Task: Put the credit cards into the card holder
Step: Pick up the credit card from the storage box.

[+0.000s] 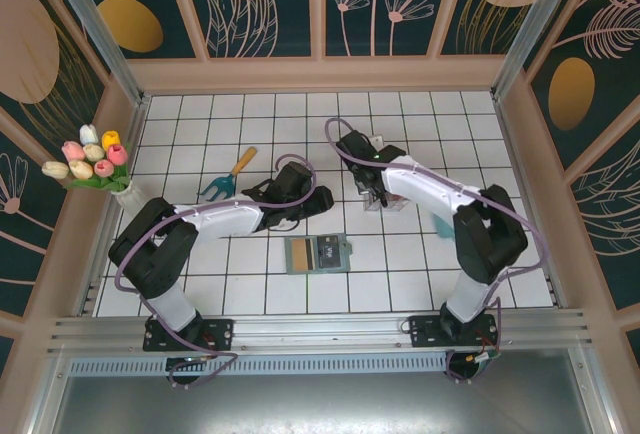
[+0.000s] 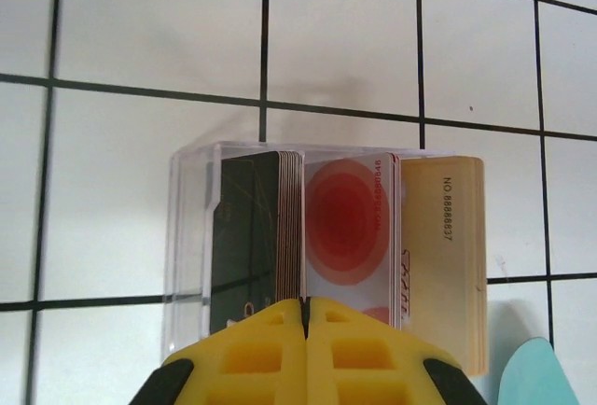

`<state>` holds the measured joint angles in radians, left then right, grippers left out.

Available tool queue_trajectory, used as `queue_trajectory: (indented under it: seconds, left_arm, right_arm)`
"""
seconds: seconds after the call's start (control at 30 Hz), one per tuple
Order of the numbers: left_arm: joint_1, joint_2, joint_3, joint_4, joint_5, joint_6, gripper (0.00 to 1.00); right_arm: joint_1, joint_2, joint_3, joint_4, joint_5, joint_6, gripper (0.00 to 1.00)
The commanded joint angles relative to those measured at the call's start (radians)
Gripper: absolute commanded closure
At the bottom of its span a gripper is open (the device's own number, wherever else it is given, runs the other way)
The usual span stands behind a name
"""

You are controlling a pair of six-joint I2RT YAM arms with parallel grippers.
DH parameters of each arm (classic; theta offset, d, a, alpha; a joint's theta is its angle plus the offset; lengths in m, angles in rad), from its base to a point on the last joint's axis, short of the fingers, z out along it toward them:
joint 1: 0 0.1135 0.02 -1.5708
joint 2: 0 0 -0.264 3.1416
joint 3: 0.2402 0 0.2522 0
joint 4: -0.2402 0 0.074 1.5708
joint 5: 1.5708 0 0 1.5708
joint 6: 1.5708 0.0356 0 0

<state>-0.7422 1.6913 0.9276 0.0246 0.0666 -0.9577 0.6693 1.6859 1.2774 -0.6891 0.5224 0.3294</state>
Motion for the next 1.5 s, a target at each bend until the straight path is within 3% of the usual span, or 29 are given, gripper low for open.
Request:
queue_trajectory:
  seconds: [0.0,0.23,0.37,0.53,0.7,0.83,1.0,1.2,1.33,1.47]
  left_arm:
    - [0.003,-0.06,-0.02,-0.02,-0.032,0.005,0.35]
    - [0.006,-0.184,-0.092,0.049,-0.004,-0.022,0.33]
    - [0.074,-0.267,-0.191,0.3,0.175,-0.108,0.32]
    - [0.132,-0.309,-0.267,0.658,0.353,-0.215,0.3]
    - [0.133,-0.266,-0.224,0.762,0.438,-0.238,0.33]
    - [0.133,-0.244,-0.214,0.799,0.452,-0.257,0.42]
    - [0.132,-0.245,-0.225,0.856,0.465,-0.28,0.65]
    - [0.133,-0.258,-0.23,0.865,0.481,-0.267,0.92]
    - [0.132,-0.254,-0.227,0.861,0.509,-0.258,0.96]
    - [0.132,-0.24,-0.223,0.878,0.544,-0.266,0.97]
  right_arm:
    - [0.001,-0.141,0.003,0.006,-0.076,0.061,1.0]
    - [-0.018,-0.393,-0.176,0.258,-0.435,0.135,1.0]
    - [-0.069,-0.52,-0.313,0.485,-0.692,0.216,1.0]
    - [-0.148,-0.552,-0.404,0.688,-0.962,0.347,1.0]
    - [-0.154,-0.533,-0.446,0.837,-1.078,0.445,1.0]
    - [-0.155,-0.516,-0.457,0.899,-1.118,0.484,1.0]
    - [-0.158,-0.498,-0.455,0.908,-1.134,0.498,0.99]
    - [-0.188,-0.476,-0.442,0.891,-1.247,0.463,0.91]
    - [-0.21,-0.46,-0.419,0.869,-1.335,0.423,0.82]
    - [-0.214,-0.453,-0.393,0.836,-1.365,0.375,0.81]
